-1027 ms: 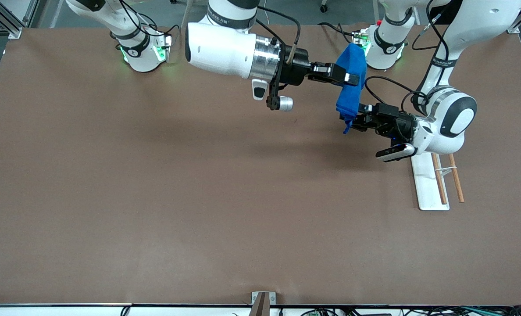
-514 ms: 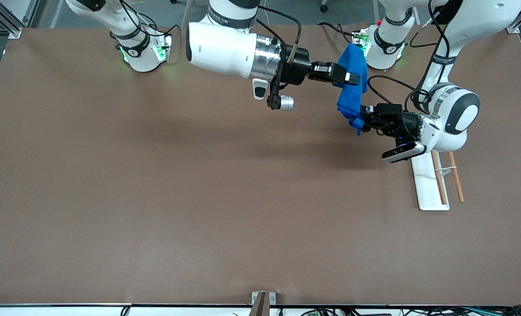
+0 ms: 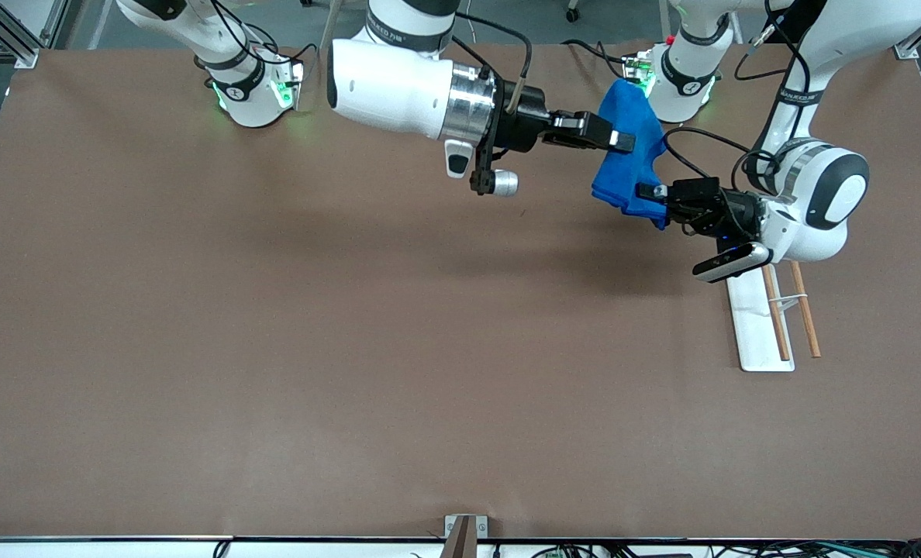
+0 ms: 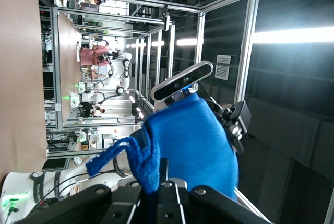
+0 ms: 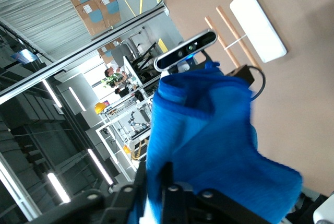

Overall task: Right arm passes towel to left arm to hang
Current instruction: 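Open the right gripper and withdraw it while the left gripper carries the towel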

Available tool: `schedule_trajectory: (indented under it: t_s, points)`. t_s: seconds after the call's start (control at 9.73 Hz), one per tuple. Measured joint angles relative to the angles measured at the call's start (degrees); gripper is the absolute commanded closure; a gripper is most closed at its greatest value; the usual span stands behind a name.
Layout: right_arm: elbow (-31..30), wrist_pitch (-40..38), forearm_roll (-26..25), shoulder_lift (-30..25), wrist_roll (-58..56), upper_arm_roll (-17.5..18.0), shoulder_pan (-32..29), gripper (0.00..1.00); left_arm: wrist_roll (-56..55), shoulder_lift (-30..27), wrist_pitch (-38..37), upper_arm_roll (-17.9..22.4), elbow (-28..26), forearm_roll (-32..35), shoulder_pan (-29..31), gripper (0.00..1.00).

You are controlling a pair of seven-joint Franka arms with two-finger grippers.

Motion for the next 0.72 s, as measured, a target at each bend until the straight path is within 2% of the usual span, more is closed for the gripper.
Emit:
schedule_trajectory:
  t_s: [0.1,0.31,0.51,0.72]
  points:
    - [-0.4,-2.3,-2.9,-0.1,0.0,-0.2,-1.3,0.00,-0.2,-0.1,0.0,0.6,0.4,1.8,0.0,0.99]
    - [-2.1,-15.4,-8.8,-1.5,-0.2,-0.4,-9.0,0.00,-2.3,-0.2,0.1,2.0,3.5,6.5,0.1,1.00]
    - [-5.3,-29.8,-19.8,-6.6,-0.3,-1.9,-17.1,0.00,-5.1,-0.2,0.2,4.1,7.4,10.2,0.1,1.00]
    - [-7.7,-40.9,-32.6,-11.2,-0.1,-9.6,-18.2,0.00,-8.3,0.0,0.5,6.8,12.7,16.9,0.1,1.00]
